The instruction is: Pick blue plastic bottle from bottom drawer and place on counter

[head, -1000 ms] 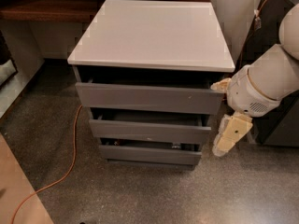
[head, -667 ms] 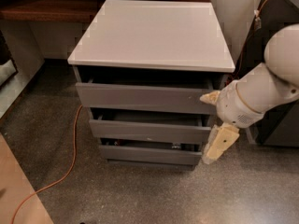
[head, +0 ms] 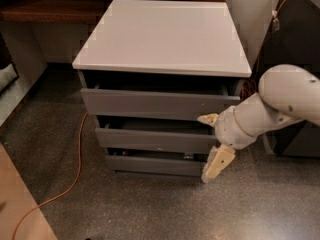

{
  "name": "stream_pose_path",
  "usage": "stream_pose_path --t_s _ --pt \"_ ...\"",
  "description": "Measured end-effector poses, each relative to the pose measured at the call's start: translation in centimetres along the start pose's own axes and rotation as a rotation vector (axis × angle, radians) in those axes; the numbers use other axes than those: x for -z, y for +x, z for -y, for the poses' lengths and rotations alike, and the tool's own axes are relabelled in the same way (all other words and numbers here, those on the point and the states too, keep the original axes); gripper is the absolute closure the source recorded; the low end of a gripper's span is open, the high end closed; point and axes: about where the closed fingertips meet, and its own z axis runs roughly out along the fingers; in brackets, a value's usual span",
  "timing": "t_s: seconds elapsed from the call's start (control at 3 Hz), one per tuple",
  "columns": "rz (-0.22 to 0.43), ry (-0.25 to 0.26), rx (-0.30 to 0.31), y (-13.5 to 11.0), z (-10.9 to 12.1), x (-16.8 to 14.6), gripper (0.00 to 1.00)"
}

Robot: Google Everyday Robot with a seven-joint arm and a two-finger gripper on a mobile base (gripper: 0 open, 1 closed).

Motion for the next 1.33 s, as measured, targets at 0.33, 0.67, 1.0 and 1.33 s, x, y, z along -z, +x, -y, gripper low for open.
stream_pose_path --t_s 0.33,0.67,1.0,1.33 --pt "0.010 -0.009 0.019 1.0 -0.1 -3.4 0.00" --pt "0.021 -0.027 0.035 2.4 -0.3 -6.7 0.00" --pt "0.038 -0.040 0.049 3.5 -0.4 -9.8 0.00" --pt "0.050 -0.011 0.054 5.1 0.3 -14.6 0.00"
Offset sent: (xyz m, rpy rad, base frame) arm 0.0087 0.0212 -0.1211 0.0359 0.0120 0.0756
